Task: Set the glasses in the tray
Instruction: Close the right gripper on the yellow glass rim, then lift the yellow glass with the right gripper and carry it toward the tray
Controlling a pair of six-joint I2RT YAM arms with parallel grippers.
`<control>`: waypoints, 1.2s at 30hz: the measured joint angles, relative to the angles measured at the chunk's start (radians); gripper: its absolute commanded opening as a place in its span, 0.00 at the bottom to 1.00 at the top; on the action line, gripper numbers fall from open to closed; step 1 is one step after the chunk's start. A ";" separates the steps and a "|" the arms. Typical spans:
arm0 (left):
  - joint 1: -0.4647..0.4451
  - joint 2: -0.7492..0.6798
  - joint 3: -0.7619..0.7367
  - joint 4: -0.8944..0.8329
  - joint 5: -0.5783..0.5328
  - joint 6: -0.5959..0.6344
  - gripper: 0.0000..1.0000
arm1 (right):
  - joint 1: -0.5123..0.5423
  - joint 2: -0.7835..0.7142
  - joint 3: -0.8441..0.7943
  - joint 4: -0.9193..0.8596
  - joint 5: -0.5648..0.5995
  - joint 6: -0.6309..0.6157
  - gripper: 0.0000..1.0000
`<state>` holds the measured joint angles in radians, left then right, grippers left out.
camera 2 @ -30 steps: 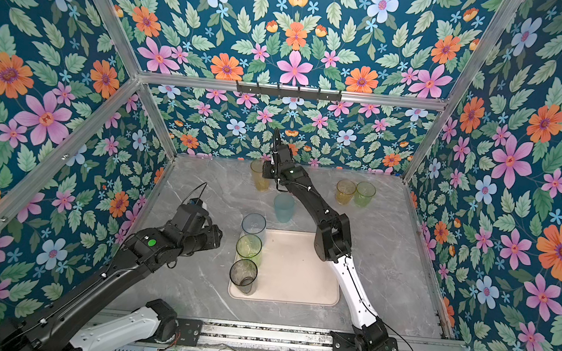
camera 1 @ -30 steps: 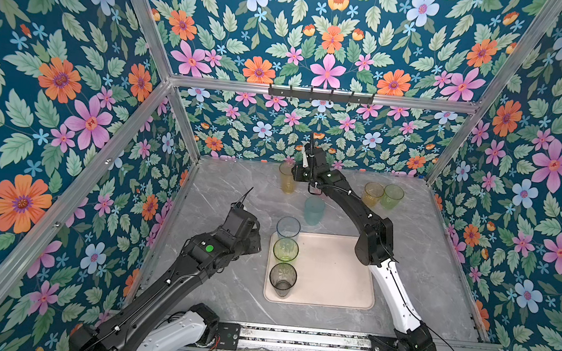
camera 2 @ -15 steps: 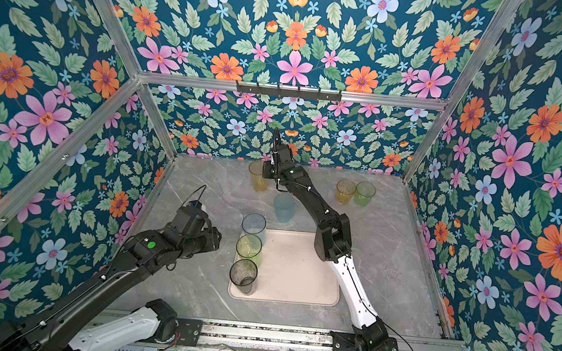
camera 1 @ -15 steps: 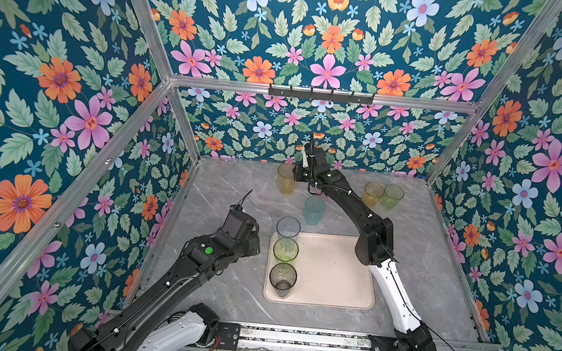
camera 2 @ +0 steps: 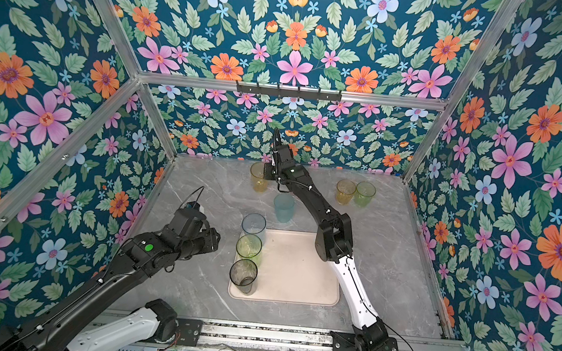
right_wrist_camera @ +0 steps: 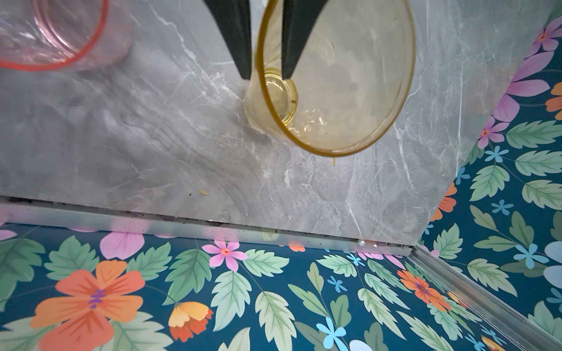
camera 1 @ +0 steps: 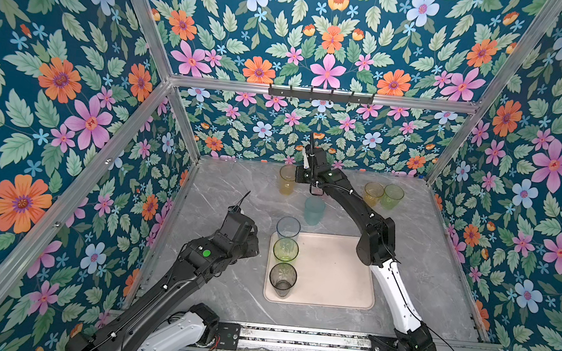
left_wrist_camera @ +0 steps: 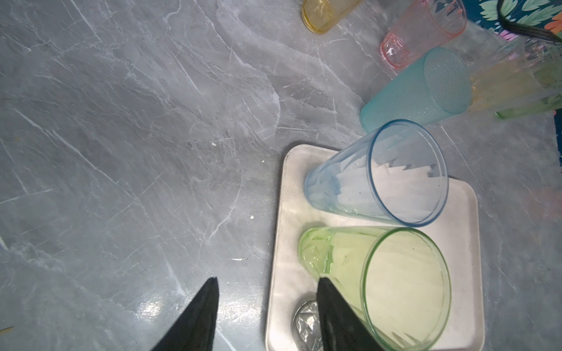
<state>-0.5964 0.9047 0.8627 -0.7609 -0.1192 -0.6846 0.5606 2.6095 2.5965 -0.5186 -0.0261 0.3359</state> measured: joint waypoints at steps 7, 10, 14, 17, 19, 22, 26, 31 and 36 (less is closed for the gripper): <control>0.000 -0.003 -0.004 -0.002 -0.003 -0.013 0.55 | 0.000 -0.002 -0.008 -0.018 0.003 -0.005 0.14; 0.000 -0.006 -0.004 -0.003 -0.004 -0.014 0.55 | 0.000 -0.002 -0.010 -0.033 0.004 -0.006 0.13; 0.000 -0.008 -0.006 -0.003 -0.006 -0.014 0.55 | -0.001 -0.002 -0.011 -0.044 0.008 -0.007 0.09; 0.000 -0.008 -0.008 -0.003 -0.007 -0.014 0.55 | 0.000 -0.002 -0.013 -0.056 0.008 -0.007 0.06; 0.000 -0.008 -0.010 -0.003 -0.007 -0.015 0.55 | 0.000 -0.002 -0.013 -0.060 0.008 -0.008 0.04; 0.000 -0.008 -0.012 -0.003 -0.008 -0.015 0.55 | -0.001 -0.002 -0.013 -0.062 0.008 -0.011 0.04; 0.000 -0.008 -0.014 -0.003 -0.010 -0.015 0.55 | 0.000 -0.002 -0.013 -0.075 0.008 -0.018 0.03; 0.000 -0.008 -0.015 -0.003 -0.010 -0.015 0.55 | 0.000 -0.002 -0.013 -0.084 0.007 -0.021 0.01; 0.000 -0.008 -0.012 -0.002 -0.013 -0.015 0.55 | 0.000 -0.014 -0.015 -0.110 0.002 -0.025 0.01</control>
<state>-0.5964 0.8970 0.8505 -0.7624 -0.1322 -0.6994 0.5606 2.5954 2.5813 -0.6289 -0.0238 0.3111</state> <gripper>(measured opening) 0.553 0.074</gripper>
